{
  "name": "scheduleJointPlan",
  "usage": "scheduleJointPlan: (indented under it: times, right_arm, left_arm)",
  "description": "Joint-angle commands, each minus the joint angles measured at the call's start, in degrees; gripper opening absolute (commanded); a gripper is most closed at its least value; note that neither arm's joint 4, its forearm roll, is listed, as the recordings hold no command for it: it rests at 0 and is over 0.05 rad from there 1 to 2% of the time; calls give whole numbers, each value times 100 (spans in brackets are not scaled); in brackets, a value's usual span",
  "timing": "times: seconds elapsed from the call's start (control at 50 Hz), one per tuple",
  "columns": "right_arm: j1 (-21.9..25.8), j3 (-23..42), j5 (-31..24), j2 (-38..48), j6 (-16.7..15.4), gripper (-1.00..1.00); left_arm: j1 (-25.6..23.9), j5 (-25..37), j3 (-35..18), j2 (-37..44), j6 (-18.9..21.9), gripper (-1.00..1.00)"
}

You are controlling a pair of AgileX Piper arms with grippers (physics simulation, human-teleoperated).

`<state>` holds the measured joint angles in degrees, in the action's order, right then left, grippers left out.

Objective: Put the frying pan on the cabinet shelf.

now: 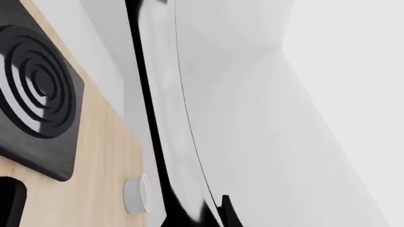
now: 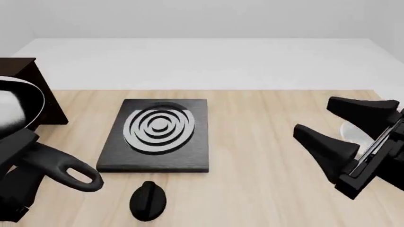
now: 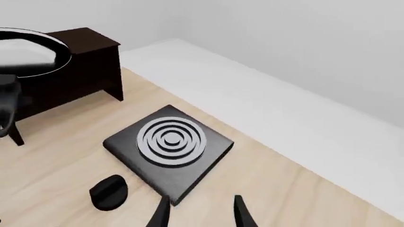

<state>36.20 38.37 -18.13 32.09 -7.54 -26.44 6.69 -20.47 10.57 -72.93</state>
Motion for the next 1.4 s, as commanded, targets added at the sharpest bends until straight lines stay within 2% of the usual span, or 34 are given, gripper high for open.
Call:
scheduleJointPlan:
  times: [0.02, 0.06, 0.08, 0.12, 0.18, 0.22, 0.28, 0.32, 0.36, 0.48, 0.52, 0.58, 0.64, 0.68, 0.72, 0.74, 0.78, 0.84, 0.98, 1.02, 1.04, 1.08, 1.38, 1.4]
  right_arm:
    - [-768, -795, -320, -1039, 147, 100]
    - [-864, -829, -365, -1142, 190, 100]
    - [-903, -853, -382, -1178, 160, 100]
    - [-931, -905, -404, -1246, 58, 100]
    - [-932, -919, -432, -1273, 211, 100]
    - [-834, -882, -434, -1260, 707, 100]
    - [-935, -1000, -414, -1316, 322, 100]
    - [-926, -1027, -400, -1308, 541, 100]
    - [-919, -1094, -373, -1335, 522, 100]
    - [-890, -1238, -276, -1329, 566, 100]
    - [-851, -1286, -196, -1305, 885, 100]
    - [-851, -1328, -156, -1302, 798, 100]
    - [-843, -1416, -73, -1290, 872, 100]
    - [-827, -1468, -20, -1271, 868, 100]
    - [-826, -1486, -7, -1271, 870, 100]
    - [-827, -1505, 14, -1266, 874, 100]
    - [-832, -1545, 57, -1253, 874, 100]
    - [-837, -1576, 111, -1219, 872, 100]
    - [-857, -1513, 47, -1211, 859, 100]
    - [-846, -1537, 74, -1195, 888, 100]
    - [-803, -1551, 106, -1168, 1006, 100]
    - [-784, -1562, 132, -1152, 1082, 100]
    - [-840, -1558, 39, -1193, 1010, 100]
    - [-843, -1534, 15, -1189, 1005, 100]
  left_arm:
    - [279, -258, -215, 188, 225, -100]
    - [408, -397, -213, 245, 157, -100]
    - [540, -650, -105, 306, -55, -100]
    - [630, -694, -198, 444, 37, -100]
    - [809, -854, -177, 510, -104, -100]
    - [982, -959, -223, 598, -150, -100]
    - [1115, -1027, -354, 817, -59, -100]
    - [1179, -1138, -417, 1007, -50, -100]
    - [1343, -1434, -423, 1322, -127, -100]
    - [1443, -1713, -742, 1847, -21, -100]
    - [1476, -1733, -862, 1984, 20, -100]
    - [1554, -1756, -1098, 2192, 76, -100]
    - [1754, -2013, -1130, 2476, -69, -100]
    - [1801, -1939, -1272, 2547, 66, -100]
    - [1919, -2059, -1294, 2679, -32, -100]
    - [1942, -1903, -1461, 2683, 160, -100]
    - [2053, -2046, -1487, 2825, -7, -100]
    - [2117, -1980, -1704, 2974, 97, -100]
    - [2451, -2265, -1875, 3507, 3, -100]
    - [2504, -2273, -1947, 3602, 25, -100]
    - [2533, -2264, -1998, 3632, 30, -100]
    - [2563, -2328, -1990, 3682, -26, -100]
    - [3033, -2970, -1718, 4127, -261, -100]
    - [3133, -3125, -1638, 4201, -391, -100]
